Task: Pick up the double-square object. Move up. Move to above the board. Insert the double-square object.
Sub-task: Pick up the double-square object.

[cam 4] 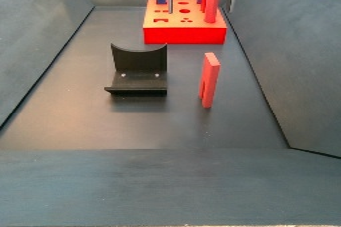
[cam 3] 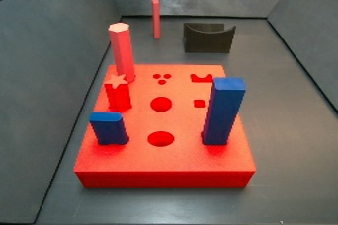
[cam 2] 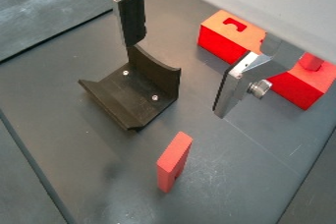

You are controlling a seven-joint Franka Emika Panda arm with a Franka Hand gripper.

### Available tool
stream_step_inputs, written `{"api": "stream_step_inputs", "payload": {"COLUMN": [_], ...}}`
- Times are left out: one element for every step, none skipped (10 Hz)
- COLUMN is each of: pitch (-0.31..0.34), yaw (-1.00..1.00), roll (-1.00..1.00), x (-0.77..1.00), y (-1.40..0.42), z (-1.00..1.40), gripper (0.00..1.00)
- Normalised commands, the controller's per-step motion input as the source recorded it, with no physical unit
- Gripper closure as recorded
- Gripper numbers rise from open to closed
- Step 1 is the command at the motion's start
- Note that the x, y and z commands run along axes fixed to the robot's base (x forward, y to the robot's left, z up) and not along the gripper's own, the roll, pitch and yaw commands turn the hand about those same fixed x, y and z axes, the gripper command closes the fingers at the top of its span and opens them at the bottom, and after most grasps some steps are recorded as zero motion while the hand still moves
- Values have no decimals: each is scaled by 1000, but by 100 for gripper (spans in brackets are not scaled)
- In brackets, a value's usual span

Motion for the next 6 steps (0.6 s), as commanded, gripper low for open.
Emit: {"api": "stream_step_inputs", "payload": {"pitch": [-160,-236,-237,-204,-204,-204], "yaw": [0,94,37,49,3,0], "roll": [0,0,-9,-11,-9,0], "x": [-366,-497,-189,11,63,74], "y": [377,646,451,63,0,-123], "z": [-260,-663,-751,-826,-843,-860], "gripper": [0,0,0,0,0,0]}}
